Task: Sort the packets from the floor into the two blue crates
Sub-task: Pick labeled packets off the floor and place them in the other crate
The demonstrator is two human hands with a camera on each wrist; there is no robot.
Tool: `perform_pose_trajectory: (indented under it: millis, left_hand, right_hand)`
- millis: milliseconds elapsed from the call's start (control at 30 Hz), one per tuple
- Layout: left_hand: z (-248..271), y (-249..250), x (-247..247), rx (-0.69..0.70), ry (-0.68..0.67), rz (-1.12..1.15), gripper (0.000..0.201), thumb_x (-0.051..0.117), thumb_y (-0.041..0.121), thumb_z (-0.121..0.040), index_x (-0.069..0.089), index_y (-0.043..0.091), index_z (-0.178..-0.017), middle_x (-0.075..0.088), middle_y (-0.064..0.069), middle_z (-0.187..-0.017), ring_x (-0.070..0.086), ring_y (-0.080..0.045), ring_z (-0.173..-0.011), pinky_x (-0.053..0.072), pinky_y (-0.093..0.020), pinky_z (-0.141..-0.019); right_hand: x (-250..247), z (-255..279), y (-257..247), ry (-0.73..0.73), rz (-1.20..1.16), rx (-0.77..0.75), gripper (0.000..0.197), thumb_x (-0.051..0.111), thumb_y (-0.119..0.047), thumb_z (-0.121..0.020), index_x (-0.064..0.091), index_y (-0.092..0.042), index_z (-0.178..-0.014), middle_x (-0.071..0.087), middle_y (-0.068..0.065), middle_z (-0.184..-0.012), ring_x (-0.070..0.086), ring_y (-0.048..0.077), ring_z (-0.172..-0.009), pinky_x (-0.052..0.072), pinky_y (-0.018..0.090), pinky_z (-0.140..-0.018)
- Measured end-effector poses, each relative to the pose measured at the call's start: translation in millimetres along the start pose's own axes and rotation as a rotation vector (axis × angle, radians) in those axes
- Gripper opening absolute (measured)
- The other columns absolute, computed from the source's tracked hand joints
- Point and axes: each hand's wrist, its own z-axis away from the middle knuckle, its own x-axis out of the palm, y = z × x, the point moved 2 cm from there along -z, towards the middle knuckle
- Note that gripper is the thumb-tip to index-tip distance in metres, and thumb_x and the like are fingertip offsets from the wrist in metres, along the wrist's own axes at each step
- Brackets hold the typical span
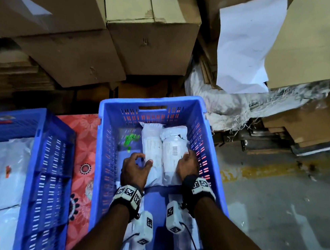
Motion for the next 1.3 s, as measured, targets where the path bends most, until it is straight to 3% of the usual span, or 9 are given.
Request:
perform_pose_trajectory:
  millis: [167, 267, 367, 467, 600, 733, 900, 1067, 1300]
  left_hand:
    - [-12, -19, 5, -0.096, -0.079, 0.055, 0.048, 0.078, 0.053, -0.068, 0.047, 0.043, -0.102, 0.066, 0.013, -0.090, 0.067, -0.024, -0.096, 0.047, -0.051, -0.095]
    - [-16, -19, 11, -0.132, -0.120, 0.069, 0.063, 0.067, 0.071, -0.057, 0.045, 0.049, -0.112, 0.068, 0.017, -0.085, 0.067, -0.020, -0.100, 0.042, -0.052, -0.102]
    - [-18, -16, 12, -0.112, -0.110, 0.079, 0.063, 0.077, 0.057, -0.065, 0.051, 0.042, -0.121, 0.068, 0.014, -0.090, 0.068, -0.018, -0.097, 0.043, -0.049, -0.103]
    - [-16, -7, 3, -0.115, -0.056, 0.028, 0.058, 0.078, 0.042, -0.076, 0.054, 0.032, -0.128, 0.063, 0.012, -0.089, 0.067, -0.022, -0.098, 0.043, -0.047, -0.102]
    - [-15, -7, -9, -0.114, -0.021, 0.085, 0.052, 0.072, 0.024, -0.085, 0.050, 0.023, -0.132, 0.062, 0.005, -0.092, 0.067, -0.028, -0.096, 0.051, -0.043, -0.092]
    - [-20, -9, -13, -0.050, 0.056, 0.155, 0.044, 0.064, 0.000, -0.088, 0.054, 0.014, -0.129, 0.064, -0.005, -0.105, 0.067, -0.031, -0.096, 0.055, -0.039, -0.085]
    - [-17, -4, -12, 0.028, 0.134, -0.022, 0.053, 0.067, 0.011, -0.087, 0.053, 0.020, -0.137, 0.057, -0.015, -0.131, 0.056, -0.036, -0.117, 0.047, -0.043, -0.101]
    - [-5, 21, -3, 0.060, -0.122, -0.410, 0.097, 0.080, 0.048, -0.072, 0.025, 0.041, -0.152, 0.025, -0.010, -0.154, 0.050, -0.039, -0.122, 0.045, -0.045, -0.099]
    - [-4, 10, -16, 0.142, -0.015, -0.478, 0.097, 0.080, 0.033, -0.064, 0.036, 0.028, -0.150, 0.031, -0.017, -0.143, 0.049, -0.041, -0.115, 0.046, -0.046, -0.097]
  right_hand:
    - [12, -4, 9, 0.156, -0.098, 0.041, 0.032, 0.040, -0.012, -0.102, 0.054, -0.003, -0.130, 0.054, 0.022, -0.132, 0.051, 0.039, -0.122, 0.039, 0.038, -0.103]
    - [13, -5, 13, 0.123, -0.119, 0.046, 0.040, 0.038, -0.026, -0.105, 0.049, -0.007, -0.138, 0.050, 0.016, -0.142, 0.046, 0.033, -0.130, 0.034, 0.034, -0.110]
    - [15, -3, 14, 0.051, -0.168, -0.026, 0.066, 0.058, -0.043, -0.086, 0.041, -0.017, -0.144, 0.049, 0.008, -0.144, 0.047, 0.027, -0.131, 0.034, 0.042, -0.113]
    - [22, -7, 25, 0.044, -0.152, -0.037, 0.078, 0.068, -0.037, -0.069, 0.040, -0.022, -0.141, 0.056, 0.006, -0.135, 0.057, 0.025, -0.120, 0.045, 0.047, -0.105]
    - [26, -6, 29, 0.105, -0.055, -0.110, 0.079, 0.055, -0.041, -0.068, 0.036, -0.025, -0.144, 0.049, 0.009, -0.142, 0.052, 0.030, -0.125, 0.045, 0.049, -0.103]
    - [22, 0, 22, 0.149, 0.015, -0.259, 0.071, 0.046, -0.022, -0.079, 0.036, -0.008, -0.148, 0.040, 0.012, -0.150, 0.038, 0.027, -0.139, 0.031, 0.044, -0.115]
    - [20, 9, 26, 0.108, 0.179, -0.319, 0.075, 0.069, -0.021, -0.083, 0.035, -0.013, -0.150, 0.031, 0.010, -0.157, 0.028, 0.025, -0.145, 0.024, 0.036, -0.119]
    - [23, 7, 43, 0.108, 0.337, -0.363, 0.083, 0.069, -0.021, -0.083, 0.027, -0.014, -0.154, 0.021, 0.013, -0.161, 0.020, 0.029, -0.148, 0.017, 0.039, -0.121]
    - [20, 15, 49, 0.099, 0.366, -0.368, 0.082, 0.065, -0.029, -0.090, 0.018, -0.013, -0.155, 0.014, 0.013, -0.162, 0.016, 0.027, -0.149, 0.012, 0.035, -0.121]
